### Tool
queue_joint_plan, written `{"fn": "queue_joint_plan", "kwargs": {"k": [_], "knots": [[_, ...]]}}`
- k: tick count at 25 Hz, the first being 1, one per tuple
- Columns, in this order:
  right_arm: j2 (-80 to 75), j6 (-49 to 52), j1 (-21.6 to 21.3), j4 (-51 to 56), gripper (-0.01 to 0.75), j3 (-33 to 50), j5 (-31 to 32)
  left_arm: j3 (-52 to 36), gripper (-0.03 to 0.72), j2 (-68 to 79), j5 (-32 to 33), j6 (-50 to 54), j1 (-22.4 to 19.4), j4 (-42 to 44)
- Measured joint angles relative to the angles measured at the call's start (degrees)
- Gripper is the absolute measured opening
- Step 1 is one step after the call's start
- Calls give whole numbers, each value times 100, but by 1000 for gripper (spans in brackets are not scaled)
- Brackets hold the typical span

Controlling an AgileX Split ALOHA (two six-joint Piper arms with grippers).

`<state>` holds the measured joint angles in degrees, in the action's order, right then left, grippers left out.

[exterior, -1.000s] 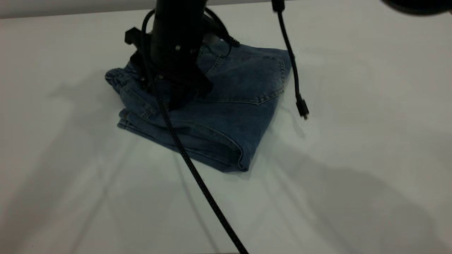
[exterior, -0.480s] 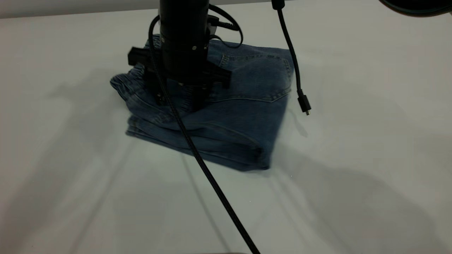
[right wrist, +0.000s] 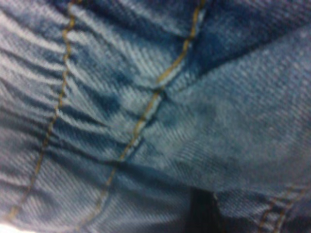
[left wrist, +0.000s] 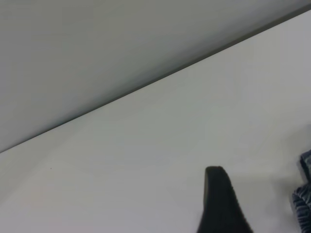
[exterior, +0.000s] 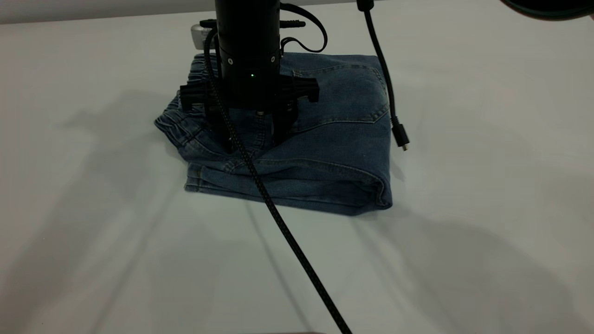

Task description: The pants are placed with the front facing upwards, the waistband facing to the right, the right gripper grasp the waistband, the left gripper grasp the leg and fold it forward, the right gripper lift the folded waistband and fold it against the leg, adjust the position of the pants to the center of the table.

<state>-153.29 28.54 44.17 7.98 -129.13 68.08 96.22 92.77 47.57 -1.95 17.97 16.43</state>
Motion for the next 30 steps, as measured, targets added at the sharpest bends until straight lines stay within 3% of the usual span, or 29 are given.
{"fn": "queue_joint_plan", "kwargs": {"k": [10, 17, 22, 26, 30], "knots": [[1906, -1450, -6, -32, 440, 65, 243, -20, 391, -368, 29, 0, 0, 5], [3872, -2273, -6, -42, 440, 65, 371, -20, 391, -1386, 842, 5, 0, -40], [5052, -2707, -6, -134, 440, 65, 449, -20, 391, -2168, 1849, -22, 0, -544], [5761, -2888, -6, -211, 440, 187, 469, -12, 391, -2635, 1878, -226, 0, -1080], [6630, -2913, -6, -305, 440, 1088, 469, -325, 391, -3155, 1878, -345, 0, -1643]]}}
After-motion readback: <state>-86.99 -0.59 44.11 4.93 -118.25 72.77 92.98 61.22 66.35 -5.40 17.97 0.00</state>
